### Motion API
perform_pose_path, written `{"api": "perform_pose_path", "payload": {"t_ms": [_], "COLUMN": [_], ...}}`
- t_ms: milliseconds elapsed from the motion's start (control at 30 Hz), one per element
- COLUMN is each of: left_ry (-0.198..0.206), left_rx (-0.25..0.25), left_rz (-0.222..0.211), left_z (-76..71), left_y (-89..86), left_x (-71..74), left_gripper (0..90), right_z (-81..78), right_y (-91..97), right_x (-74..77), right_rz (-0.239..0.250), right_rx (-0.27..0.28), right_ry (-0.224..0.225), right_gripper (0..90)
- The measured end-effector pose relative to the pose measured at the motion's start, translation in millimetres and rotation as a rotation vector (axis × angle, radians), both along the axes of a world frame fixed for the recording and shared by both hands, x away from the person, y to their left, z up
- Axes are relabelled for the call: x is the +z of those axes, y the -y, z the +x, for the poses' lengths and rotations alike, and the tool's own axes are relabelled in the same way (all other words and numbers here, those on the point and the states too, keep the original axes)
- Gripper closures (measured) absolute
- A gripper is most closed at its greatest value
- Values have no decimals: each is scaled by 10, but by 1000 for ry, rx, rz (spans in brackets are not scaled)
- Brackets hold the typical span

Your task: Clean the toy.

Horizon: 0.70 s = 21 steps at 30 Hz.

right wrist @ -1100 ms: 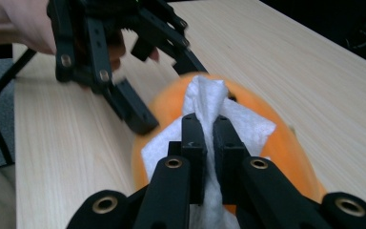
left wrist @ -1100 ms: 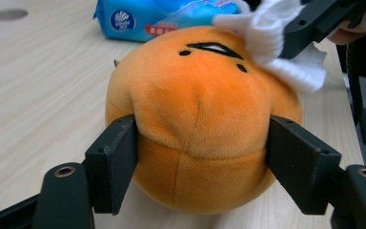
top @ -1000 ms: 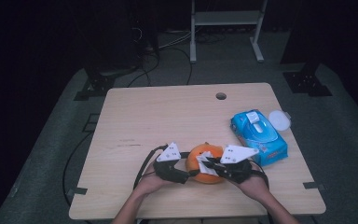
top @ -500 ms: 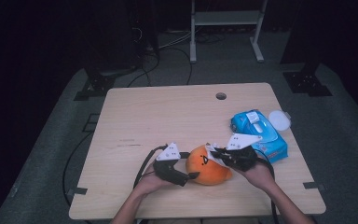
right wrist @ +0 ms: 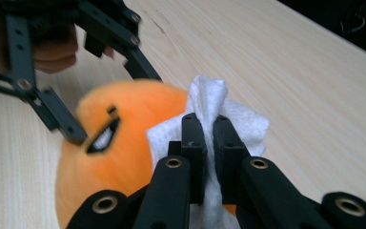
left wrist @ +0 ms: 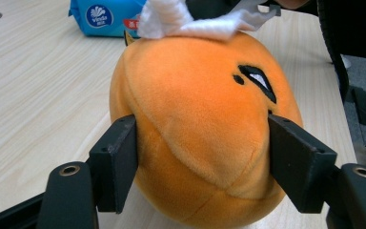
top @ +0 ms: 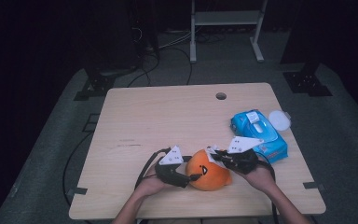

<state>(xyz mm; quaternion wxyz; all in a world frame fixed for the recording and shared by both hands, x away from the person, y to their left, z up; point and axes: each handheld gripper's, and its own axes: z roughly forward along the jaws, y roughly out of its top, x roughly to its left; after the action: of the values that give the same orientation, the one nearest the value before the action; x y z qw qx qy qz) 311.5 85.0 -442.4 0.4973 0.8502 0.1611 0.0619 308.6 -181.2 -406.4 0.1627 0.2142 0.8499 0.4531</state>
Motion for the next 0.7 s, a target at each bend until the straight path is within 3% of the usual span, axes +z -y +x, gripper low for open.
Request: {"api": "perform_pose_path", "payload": {"t_ms": [100, 167, 200, 233, 267, 333, 467, 567, 633, 700], "left_ry": [-146, -207, -193, -128, -99, -64, -6, -34, -107, -172], "left_rx": [17, 24, 6, 4, 3, -3, -37, -45, -33, -11], "left_rz": [-54, -95, -70, -51, -49, -34, -8, -30, -45, -17], "left_z": [59, 73, 45, -5, -34, -60, -118, -101, -65, -51], "left_y": [17, 46, 88, 117, 134, 157, 155, 152, 162, 212], "left_x": [41, 34, 21, 20, 29, 53, 66, 69, 83, 89], "left_gripper": [95, 85, 135, 191, 239, 276, 309, 256, 137, 55], "right_z": [-109, -222, -288, -351, -380, -369, -234, -203, -267, -326], "right_y": [47, 54, 40, 23, 18, 24, 98, 192, 182, 166], "right_x": [-77, -94, -93, -71, -39, 25, 53, -26, -73, -106], "right_rz": [10, 37, 35, 29, 31, 55, 28, 47, 36, 40], "right_rx": [-9, 23, 40, 52, 56, 54, 8, 3, 7, 21], "right_ry": [-3, -23, -22, -12, 0, 17, 48, -2, -1, -6], "right_gripper": [849, 849, 849, 849, 848, 849, 849, 849, 849, 849]}}
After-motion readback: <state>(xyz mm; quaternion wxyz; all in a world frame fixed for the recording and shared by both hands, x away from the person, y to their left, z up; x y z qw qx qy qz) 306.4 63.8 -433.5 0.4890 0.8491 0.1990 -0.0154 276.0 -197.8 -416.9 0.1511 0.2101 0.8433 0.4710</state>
